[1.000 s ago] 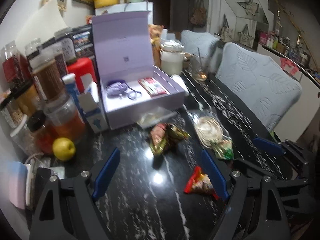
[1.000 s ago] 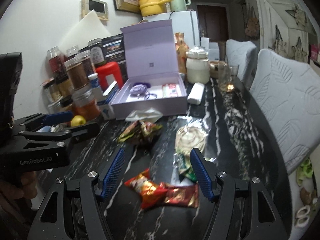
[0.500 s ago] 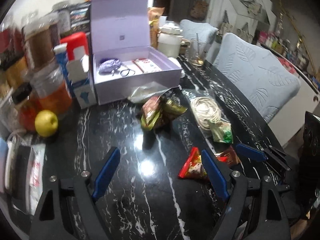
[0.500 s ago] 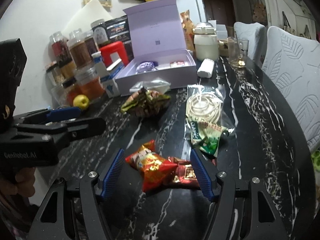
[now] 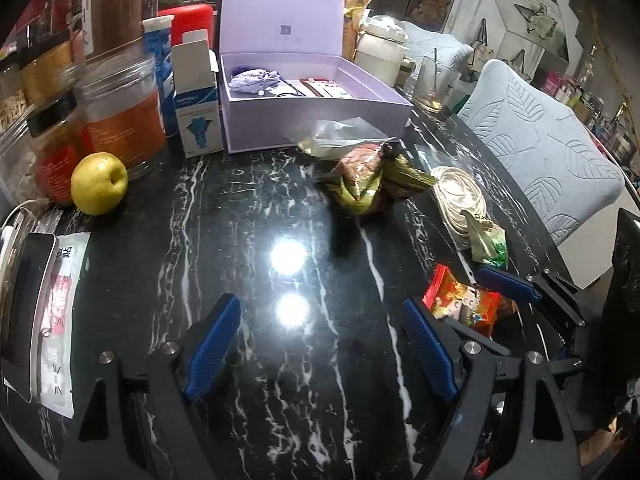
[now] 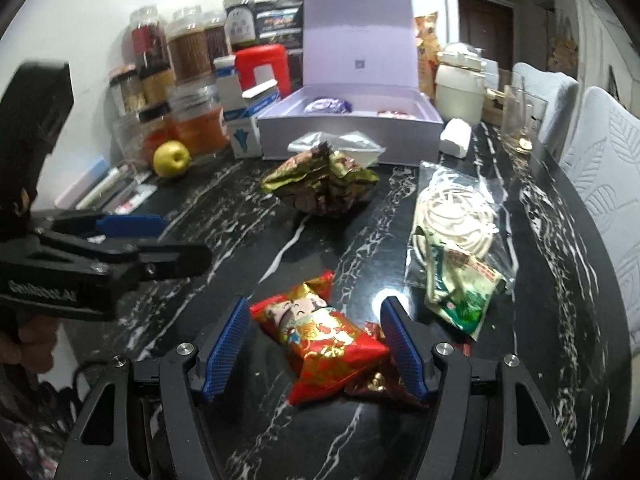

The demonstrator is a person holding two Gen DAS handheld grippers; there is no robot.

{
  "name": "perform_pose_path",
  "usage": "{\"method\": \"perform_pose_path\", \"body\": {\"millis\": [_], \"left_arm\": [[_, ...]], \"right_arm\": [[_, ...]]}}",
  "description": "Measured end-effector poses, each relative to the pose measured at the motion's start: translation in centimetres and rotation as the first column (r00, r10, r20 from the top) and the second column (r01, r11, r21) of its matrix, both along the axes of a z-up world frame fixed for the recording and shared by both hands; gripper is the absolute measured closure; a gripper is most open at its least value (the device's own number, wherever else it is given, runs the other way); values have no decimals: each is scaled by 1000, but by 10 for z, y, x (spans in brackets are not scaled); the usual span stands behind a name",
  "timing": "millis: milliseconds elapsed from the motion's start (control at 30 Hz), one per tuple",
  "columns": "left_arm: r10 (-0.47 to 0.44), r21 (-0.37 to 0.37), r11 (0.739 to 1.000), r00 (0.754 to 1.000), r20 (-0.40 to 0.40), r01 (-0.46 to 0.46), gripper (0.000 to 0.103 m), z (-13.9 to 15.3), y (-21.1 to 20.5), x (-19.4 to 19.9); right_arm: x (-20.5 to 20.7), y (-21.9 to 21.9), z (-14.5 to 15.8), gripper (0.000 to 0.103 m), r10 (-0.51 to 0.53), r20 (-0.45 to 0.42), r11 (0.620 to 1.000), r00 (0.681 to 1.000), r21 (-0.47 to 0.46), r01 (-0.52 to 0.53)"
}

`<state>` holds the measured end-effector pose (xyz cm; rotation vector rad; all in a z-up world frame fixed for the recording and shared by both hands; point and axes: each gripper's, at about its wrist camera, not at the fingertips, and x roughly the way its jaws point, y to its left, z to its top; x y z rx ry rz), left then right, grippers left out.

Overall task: Organize soft objects
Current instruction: 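Grasp the red wrapped candy with the right gripper while the left grasps the green snack bag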

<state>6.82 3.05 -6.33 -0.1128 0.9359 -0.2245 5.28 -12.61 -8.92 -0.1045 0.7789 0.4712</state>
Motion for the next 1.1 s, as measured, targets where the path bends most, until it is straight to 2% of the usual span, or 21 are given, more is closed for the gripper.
{"method": "perform_pose_path", "body": {"millis": [33,100,167,267,533,800,1100], "left_arm": [[1,1,1000,1000,2,-1,20,-1,1,1],[0,-2,1000,1000,11,0,20,0,1,3],[-3,-4,1000,1000,19,3,19,1,2,4],[-12,-11,1000,1000,22,12,19,2,1,9],[-32,-11,999,999,41,33,19,6,-9,21],[-64,0,998,996,62,64,19,9,-37,43],[-59,51,997,993,100,54,19,19,-63,75]], "right_arm": [[2,3,-2,37,2,-10,1000,1000,-18,-3],[8,7,-8,55,-10,-47,999,999,-50,8],[10,9,-12,64,-17,-52,998,998,-58,14],[9,11,-13,69,-8,-51,998,999,-59,4],[3,-15,7,70,-54,-46,998,997,41,56],[0,-56,29,70,-159,-12,985,987,71,160],[7,-89,28,70,-230,-11,968,973,99,229]]}}
